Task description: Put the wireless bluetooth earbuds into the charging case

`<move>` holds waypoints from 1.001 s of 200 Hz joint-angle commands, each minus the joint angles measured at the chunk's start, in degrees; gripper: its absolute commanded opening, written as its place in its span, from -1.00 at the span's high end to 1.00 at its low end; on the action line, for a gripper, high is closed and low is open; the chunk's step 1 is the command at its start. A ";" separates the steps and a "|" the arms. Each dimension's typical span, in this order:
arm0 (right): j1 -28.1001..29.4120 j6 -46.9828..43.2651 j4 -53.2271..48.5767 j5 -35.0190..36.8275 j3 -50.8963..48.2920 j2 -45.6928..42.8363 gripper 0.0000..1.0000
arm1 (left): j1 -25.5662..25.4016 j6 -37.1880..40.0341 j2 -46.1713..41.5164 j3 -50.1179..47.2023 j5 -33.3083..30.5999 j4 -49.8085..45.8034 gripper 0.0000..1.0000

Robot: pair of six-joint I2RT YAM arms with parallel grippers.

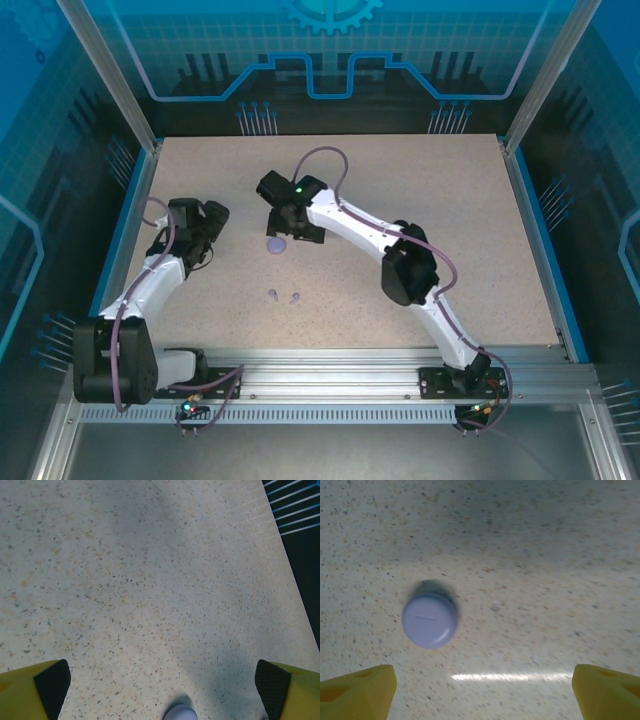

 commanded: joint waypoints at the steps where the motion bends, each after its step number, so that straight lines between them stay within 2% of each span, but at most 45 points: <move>1: 0.95 0.37 -4.99 -0.54 7.05 5.17 -0.82 | 0.60 -3.76 -1.81 0.14 0.33 -1.52 -0.97; 59: 1.21 -0.06 -2.90 -1.57 10.02 10.69 -0.81 | 0.84 -4.39 -2.54 -1.38 0.44 -1.51 -0.97; 100: 1.26 -1.86 -2.96 -3.16 15.61 14.90 -0.76 | 1.43 -5.79 -3.07 -3.00 0.79 0.25 -0.98; 200: 0.76 -1.90 -1.65 -5.25 15.87 17.39 -0.58 | 1.50 -6.64 -1.90 -2.39 2.25 1.36 -0.98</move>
